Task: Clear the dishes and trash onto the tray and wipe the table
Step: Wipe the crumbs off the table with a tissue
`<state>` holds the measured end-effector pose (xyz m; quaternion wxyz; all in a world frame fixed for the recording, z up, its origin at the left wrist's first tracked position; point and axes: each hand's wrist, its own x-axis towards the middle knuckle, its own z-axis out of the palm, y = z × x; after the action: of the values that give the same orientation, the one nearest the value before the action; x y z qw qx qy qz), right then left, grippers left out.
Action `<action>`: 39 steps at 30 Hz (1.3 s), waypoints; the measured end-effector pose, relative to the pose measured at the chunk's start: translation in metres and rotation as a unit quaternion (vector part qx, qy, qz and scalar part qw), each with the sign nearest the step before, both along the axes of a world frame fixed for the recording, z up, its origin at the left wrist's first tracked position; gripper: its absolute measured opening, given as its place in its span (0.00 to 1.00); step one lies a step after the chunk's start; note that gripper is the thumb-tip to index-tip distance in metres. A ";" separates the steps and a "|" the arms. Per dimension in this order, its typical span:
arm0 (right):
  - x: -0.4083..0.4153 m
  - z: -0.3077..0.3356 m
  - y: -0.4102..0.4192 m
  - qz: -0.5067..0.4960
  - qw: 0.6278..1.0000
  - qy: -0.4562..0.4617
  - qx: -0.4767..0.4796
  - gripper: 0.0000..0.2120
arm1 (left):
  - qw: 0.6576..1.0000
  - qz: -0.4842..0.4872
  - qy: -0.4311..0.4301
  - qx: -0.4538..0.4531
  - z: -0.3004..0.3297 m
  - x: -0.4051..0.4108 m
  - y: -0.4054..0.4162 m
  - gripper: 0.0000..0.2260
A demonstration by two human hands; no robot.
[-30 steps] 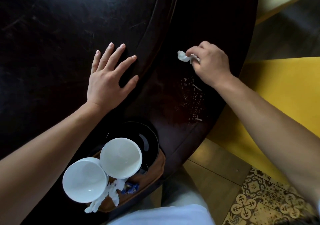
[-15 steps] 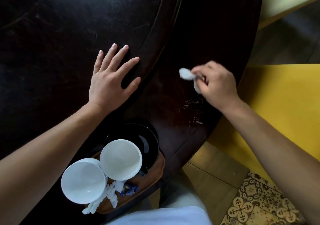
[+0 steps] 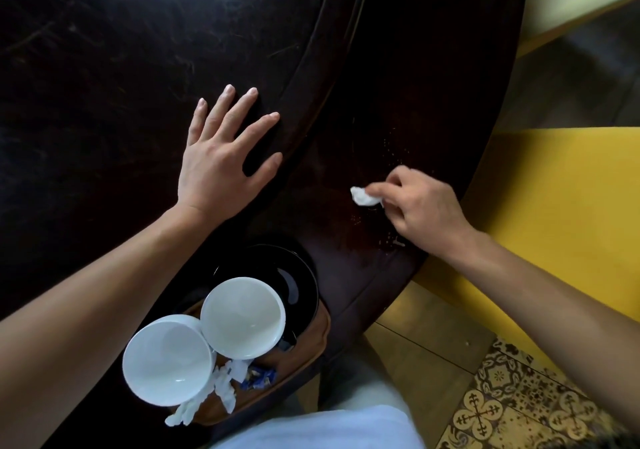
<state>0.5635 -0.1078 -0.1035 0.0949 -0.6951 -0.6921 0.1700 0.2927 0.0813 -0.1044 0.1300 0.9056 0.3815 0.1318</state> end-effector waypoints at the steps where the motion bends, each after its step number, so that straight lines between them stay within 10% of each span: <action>1: -0.001 0.002 -0.008 0.004 1.000 0.011 -0.001 0.14 | 1.000 -0.001 -0.001 -0.001 0.000 0.000 0.000 0.22; 10: 0.033 0.006 0.078 -0.196 0.978 0.012 0.074 0.12 | 1.000 0.001 0.004 0.001 0.001 0.001 -0.001 0.23; 29: -0.001 0.001 -0.004 0.006 1.000 0.022 0.002 0.17 | 1.000 0.001 -0.006 0.003 0.001 0.001 0.000 0.22; 39: 0.053 -0.004 0.049 -0.258 0.965 -0.008 0.041 0.17 | 1.000 0.003 -0.004 0.004 0.001 0.001 0.000 0.22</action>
<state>0.6168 -0.0592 -0.1072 0.1586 -0.8468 -0.4967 0.1056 0.2935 0.0813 -0.1035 0.1273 0.9046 0.3829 0.1374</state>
